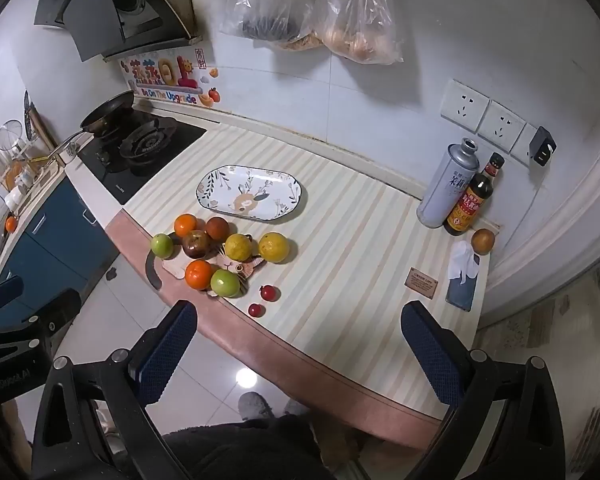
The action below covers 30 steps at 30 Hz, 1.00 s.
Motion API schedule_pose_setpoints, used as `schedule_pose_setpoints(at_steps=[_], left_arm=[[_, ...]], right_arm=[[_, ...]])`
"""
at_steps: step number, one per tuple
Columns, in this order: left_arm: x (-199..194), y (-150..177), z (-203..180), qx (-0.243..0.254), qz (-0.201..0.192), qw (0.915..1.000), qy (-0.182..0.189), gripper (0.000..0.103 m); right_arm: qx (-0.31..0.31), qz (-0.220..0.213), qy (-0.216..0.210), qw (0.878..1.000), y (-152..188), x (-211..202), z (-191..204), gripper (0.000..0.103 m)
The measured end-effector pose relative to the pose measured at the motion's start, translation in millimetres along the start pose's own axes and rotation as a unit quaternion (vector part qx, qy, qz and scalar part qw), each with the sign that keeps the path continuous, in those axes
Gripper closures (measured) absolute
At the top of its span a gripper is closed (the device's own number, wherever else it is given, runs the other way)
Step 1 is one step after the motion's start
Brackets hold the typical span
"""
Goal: Organize fruits
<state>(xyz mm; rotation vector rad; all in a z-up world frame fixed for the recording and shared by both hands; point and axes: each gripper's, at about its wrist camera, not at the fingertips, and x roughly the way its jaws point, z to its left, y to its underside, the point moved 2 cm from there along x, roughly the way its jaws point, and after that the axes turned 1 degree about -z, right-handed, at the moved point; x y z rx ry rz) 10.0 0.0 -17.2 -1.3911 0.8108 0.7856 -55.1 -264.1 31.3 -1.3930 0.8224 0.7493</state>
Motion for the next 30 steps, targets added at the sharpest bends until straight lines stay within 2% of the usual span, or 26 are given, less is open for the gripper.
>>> schedule_pose_setpoints(at_steps=[9, 12, 21, 25, 30], left_arm=[[2.1, -0.3, -6.7, 0.008, -0.004, 1.0000, 0.002, 0.000], [1.1, -4.4, 2.8, 0.002, -0.002, 1.0000, 0.004, 0.000], [-2.7, -1.7, 2.9, 0.000, -0.007, 1.0000, 0.001, 0.000], [-2.9, -2.3, 3.2, -0.001, -0.007, 1.0000, 0.002, 0.000], [2.3, -13.0, 1.4, -0.001, -0.004, 1.0000, 0.003, 0.000]], right_arm=[[0.002, -0.005, -0.004, 1.000, -2.1, -0.4, 2.3, 0.000], [0.000, -0.007, -0.002, 1.000, 5.2, 0.2, 2.1, 0.000], [0.001, -0.002, -0.009, 1.000, -15.0, 2.7, 5.1, 0.000], [-0.001, -0.005, -0.012, 1.000, -10.0, 6.2, 5.5, 0.000], [-0.002, -0.003, -0.014, 1.000, -9.1, 7.6, 7.6, 0.000]])
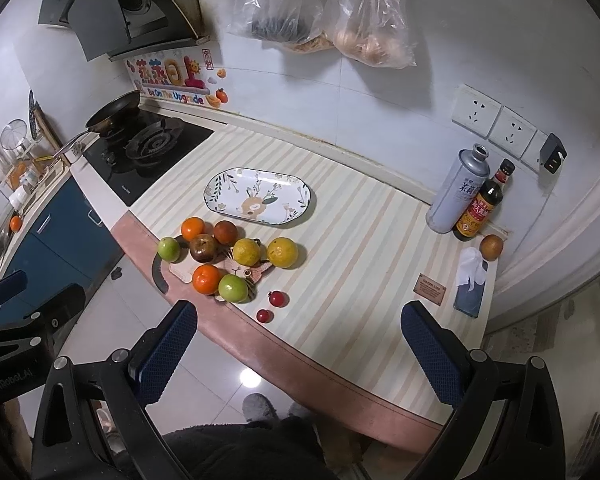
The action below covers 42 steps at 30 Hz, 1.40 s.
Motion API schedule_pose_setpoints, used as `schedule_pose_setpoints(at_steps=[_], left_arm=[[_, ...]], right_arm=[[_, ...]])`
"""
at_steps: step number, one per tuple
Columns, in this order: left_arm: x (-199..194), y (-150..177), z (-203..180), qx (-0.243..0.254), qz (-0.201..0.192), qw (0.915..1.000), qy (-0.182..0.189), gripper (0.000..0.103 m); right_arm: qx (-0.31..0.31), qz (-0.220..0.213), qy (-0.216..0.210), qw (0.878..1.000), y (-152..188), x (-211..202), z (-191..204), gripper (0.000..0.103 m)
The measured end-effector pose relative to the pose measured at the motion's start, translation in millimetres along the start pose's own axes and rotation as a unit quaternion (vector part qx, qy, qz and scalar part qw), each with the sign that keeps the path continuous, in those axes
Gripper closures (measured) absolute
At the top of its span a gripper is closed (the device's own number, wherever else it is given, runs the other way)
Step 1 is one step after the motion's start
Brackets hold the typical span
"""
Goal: Organize fruits
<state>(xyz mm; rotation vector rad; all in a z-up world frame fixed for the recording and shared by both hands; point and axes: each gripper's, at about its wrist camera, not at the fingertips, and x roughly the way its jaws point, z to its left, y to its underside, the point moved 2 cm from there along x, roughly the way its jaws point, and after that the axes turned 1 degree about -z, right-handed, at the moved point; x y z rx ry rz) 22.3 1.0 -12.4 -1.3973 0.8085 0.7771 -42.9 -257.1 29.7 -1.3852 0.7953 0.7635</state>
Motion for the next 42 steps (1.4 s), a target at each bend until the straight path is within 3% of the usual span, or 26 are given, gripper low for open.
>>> schedule_pose_setpoints(at_steps=[33, 42], left_arm=[[0.6, 1.8, -2.7, 0.000, -0.004, 1.0000, 0.000, 0.000], [-12.2, 16.1, 7.8, -0.005, -0.004, 1.0000, 0.002, 0.000]], right_arm=[[-0.004, -0.001, -0.006, 1.000, 5.8, -7.1, 7.3, 0.000], [-0.003, 0.000, -0.005, 1.000, 8.2, -8.0, 6.7, 0.000]])
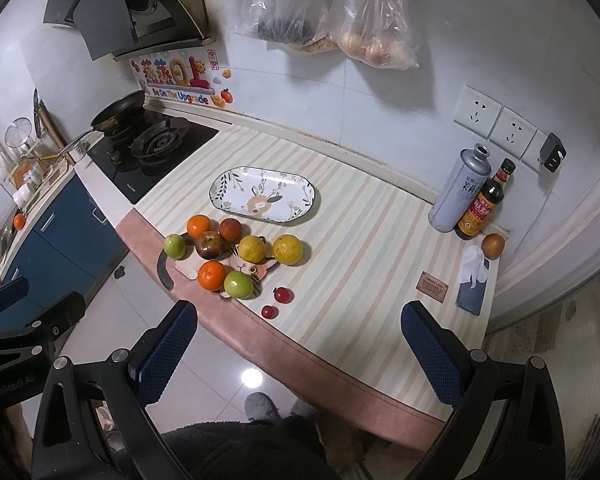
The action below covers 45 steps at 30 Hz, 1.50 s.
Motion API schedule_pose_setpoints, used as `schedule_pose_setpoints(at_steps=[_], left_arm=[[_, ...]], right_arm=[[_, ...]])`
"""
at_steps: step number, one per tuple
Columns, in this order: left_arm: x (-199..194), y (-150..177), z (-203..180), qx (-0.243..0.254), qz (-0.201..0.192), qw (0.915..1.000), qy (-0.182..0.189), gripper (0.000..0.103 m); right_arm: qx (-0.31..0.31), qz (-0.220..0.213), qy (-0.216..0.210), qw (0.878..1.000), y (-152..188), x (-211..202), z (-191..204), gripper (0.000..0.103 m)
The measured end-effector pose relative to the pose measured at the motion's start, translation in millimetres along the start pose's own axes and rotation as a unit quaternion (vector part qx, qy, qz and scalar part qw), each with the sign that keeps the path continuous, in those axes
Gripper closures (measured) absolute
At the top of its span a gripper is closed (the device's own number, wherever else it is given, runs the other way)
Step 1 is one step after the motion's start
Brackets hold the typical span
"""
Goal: Organize fruits
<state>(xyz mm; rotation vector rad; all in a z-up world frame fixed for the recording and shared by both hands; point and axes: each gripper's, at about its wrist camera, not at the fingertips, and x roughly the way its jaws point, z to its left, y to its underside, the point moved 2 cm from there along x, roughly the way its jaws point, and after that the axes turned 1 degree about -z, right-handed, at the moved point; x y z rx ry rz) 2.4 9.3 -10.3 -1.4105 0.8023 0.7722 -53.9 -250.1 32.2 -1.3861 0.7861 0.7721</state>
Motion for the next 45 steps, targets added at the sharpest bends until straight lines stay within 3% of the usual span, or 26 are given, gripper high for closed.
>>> schedule_pose_setpoints(at_steps=[31, 37, 41, 45], left_arm=[[4.3, -10.8, -3.8, -0.015, -0.013, 0.9997, -0.014, 0.000], [58.2, -21.0, 19.7, -0.042, -0.014, 0.9942, -0.098, 0.000], [113.3, -19.7, 40.4, -0.045, 0.026, 0.9871, -0.152, 0.000], [166.1, -18.5, 63.9, -0.053, 0.078, 0.9831, -0.156, 0.000]], right_arm=[[0.018, -0.005, -0.017, 1.000, 2.0, 3.6, -10.6, 0.000], [0.053, 0.017, -0.073, 0.996, -4.7, 60.8, -25.2, 0.000], [0.065, 0.064, -0.122, 0.988, -5.8, 126.2, -18.9, 0.000], [0.072, 0.110, -0.147, 0.980, -2.1, 198.4, -3.7, 0.001]])
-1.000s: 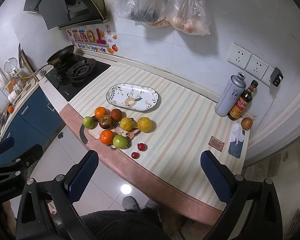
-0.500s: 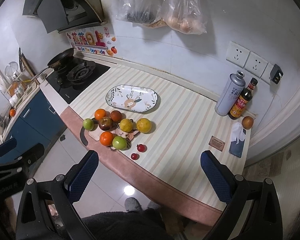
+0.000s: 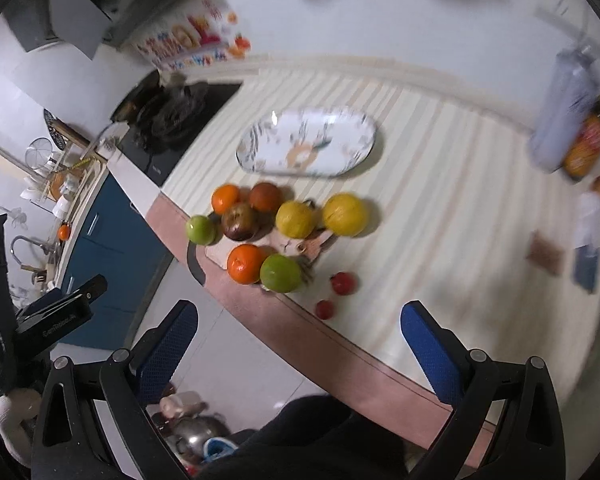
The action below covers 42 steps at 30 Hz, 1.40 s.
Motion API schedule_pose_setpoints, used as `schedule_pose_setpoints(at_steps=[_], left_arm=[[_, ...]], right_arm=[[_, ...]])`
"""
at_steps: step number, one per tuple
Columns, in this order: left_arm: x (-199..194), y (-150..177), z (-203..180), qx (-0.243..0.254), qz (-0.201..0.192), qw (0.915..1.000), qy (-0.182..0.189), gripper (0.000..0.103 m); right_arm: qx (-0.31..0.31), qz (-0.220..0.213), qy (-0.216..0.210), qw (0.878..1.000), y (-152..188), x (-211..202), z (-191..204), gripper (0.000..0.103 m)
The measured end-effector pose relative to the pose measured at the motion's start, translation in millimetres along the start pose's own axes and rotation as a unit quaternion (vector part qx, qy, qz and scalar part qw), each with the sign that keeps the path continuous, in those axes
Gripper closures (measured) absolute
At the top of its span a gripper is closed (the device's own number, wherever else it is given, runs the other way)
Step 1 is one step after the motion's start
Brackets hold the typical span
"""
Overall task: Organize fruits
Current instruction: 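Grasp a green apple with the left tool while the right tool grasps another green apple, then carry both green apples onto the floral plate and open both tools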
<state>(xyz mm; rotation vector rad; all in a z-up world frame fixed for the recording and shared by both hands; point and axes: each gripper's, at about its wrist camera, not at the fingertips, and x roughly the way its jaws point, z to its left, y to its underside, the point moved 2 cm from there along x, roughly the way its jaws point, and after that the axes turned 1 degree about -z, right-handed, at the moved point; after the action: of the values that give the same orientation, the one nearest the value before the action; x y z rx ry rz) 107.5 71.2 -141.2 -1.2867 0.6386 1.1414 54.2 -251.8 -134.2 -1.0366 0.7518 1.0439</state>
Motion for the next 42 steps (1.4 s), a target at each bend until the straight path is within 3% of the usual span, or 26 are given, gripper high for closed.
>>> schedule_pose_setpoints(at_steps=[3, 8, 10, 15, 19, 20, 22, 23, 25, 27, 37, 42], left_arm=[[37.3, -13.1, 3.3, 0.007, 0.031, 0.9994, 0.009, 0.000], [104.2, -41.0, 4.7, 0.010, 0.093, 0.9936, 0.064, 0.004], [131.5, -51.4, 2.8, 0.011, 0.116, 0.9896, 0.084, 0.012], [186.3, -74.7, -5.1, 0.009, 0.163, 0.9763, 0.142, 0.015], [218.0, -86.5, -16.4, 0.023, 0.183, 0.9694, 0.162, 0.015], [225.5, -87.8, -21.7, 0.031, 0.188, 0.9672, 0.168, 0.015], [236.3, -88.4, -27.6, 0.042, 0.197, 0.9649, 0.169, 0.015], [240.8, -87.6, -30.9, 0.046, 0.202, 0.9633, 0.171, 0.019], [248.7, -85.9, -36.8, 0.051, 0.210, 0.9597, 0.179, 0.041], [254.3, -83.6, -41.7, 0.055, 0.217, 0.9561, 0.189, 0.050], [242.7, -77.1, -53.5, 0.051, 0.193, 0.9636, 0.178, 0.051], [235.5, -69.3, -57.0, 0.058, 0.184, 0.9665, 0.169, 0.051]], right_arm=[[0.037, 0.054, -0.026, 0.998, -6.1, 65.9, -2.9, 0.008], [0.102, 0.118, -0.032, 0.987, -8.5, 166.9, -4.0, 0.023], [0.130, 0.136, -0.038, 0.981, -7.7, 195.7, -4.8, 0.026], [0.173, 0.162, -0.041, 0.971, -3.5, 250.2, 3.7, 0.026], [0.183, 0.162, -0.038, 0.969, -0.8, 270.5, 10.3, 0.029], [0.186, 0.155, -0.037, 0.969, -0.6, 272.5, 9.9, 0.037], [0.179, 0.153, -0.027, 0.971, -0.6, 275.6, 10.6, 0.039], [0.180, 0.155, -0.024, 0.971, 0.1, 274.4, 11.4, 0.039], [0.173, 0.156, -0.010, 0.972, 0.4, 275.6, 15.2, 0.039], [0.159, 0.156, -0.001, 0.975, -1.6, 271.8, 20.7, 0.039], [0.120, 0.170, 0.013, 0.978, -23.6, 286.5, 45.5, 0.040], [0.111, 0.168, 0.019, 0.979, -20.2, 271.4, 36.8, 0.040]])
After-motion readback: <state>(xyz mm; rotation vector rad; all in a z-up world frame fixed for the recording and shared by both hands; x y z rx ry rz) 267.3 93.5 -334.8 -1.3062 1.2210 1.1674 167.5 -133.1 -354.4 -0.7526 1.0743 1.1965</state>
